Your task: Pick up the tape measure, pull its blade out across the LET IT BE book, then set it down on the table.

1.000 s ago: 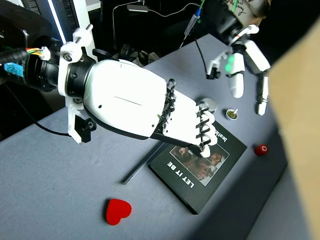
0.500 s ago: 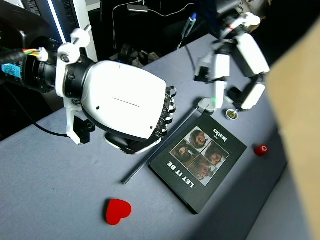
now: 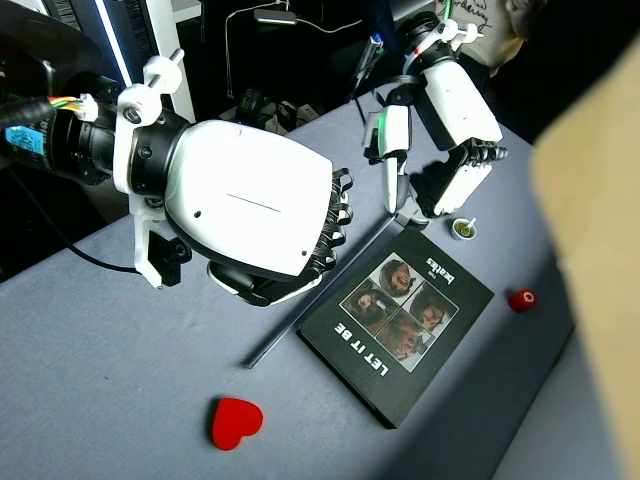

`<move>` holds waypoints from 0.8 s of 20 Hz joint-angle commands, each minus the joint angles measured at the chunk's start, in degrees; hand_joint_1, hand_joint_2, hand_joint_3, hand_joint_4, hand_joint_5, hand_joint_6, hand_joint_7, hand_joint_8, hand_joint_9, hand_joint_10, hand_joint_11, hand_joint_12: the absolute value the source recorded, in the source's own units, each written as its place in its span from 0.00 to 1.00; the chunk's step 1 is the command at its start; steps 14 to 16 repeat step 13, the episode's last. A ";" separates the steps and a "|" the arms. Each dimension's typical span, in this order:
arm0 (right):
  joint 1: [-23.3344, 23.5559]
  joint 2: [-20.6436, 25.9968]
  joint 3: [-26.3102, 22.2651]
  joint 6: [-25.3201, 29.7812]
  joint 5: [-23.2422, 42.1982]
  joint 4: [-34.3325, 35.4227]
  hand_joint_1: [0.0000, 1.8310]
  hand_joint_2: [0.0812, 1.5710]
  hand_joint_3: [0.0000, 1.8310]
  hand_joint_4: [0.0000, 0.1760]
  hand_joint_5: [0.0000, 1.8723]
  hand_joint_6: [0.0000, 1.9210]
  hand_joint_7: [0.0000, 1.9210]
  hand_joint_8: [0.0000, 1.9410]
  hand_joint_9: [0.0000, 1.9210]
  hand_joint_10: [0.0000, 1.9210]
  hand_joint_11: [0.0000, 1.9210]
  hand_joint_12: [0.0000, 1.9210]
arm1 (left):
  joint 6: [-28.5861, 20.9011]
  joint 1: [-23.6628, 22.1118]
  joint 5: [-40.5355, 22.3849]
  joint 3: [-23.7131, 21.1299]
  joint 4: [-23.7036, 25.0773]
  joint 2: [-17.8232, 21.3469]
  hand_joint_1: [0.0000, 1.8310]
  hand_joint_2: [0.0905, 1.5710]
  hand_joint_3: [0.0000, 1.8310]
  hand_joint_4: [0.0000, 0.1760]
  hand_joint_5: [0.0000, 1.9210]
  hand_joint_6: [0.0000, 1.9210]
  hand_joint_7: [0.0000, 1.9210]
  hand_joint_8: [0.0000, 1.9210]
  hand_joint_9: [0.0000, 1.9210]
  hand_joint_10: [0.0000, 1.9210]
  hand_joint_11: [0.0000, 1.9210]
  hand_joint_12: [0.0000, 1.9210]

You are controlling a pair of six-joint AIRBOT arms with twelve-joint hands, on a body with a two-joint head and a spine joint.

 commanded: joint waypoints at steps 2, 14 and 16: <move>0.66 0.19 -0.16 -0.13 2.04 -1.47 0.53 0.84 0.00 1.00 0.66 1.00 0.76 1.00 0.89 1.00 1.00 1.00 | 0.05 -0.75 -2.48 -0.03 5.05 -0.39 0.45 0.63 0.00 1.00 0.48 0.92 0.49 1.00 0.54 1.00 0.57 1.00; 0.61 0.18 -0.22 -0.17 1.99 -1.50 0.64 0.73 0.00 1.00 0.75 1.00 0.82 1.00 0.93 1.00 1.00 1.00 | -2.75 1.65 -6.25 -1.36 5.87 0.11 0.56 0.41 0.00 0.00 0.85 0.49 0.80 0.69 0.82 0.81 0.80 0.91; 0.61 0.18 -0.22 -0.17 1.99 -1.50 0.64 0.73 0.00 1.00 0.75 1.00 0.82 1.00 0.93 1.00 1.00 1.00 | -2.75 1.65 -6.25 -1.36 5.87 0.11 0.56 0.41 0.00 0.00 0.85 0.49 0.80 0.69 0.82 0.81 0.80 0.91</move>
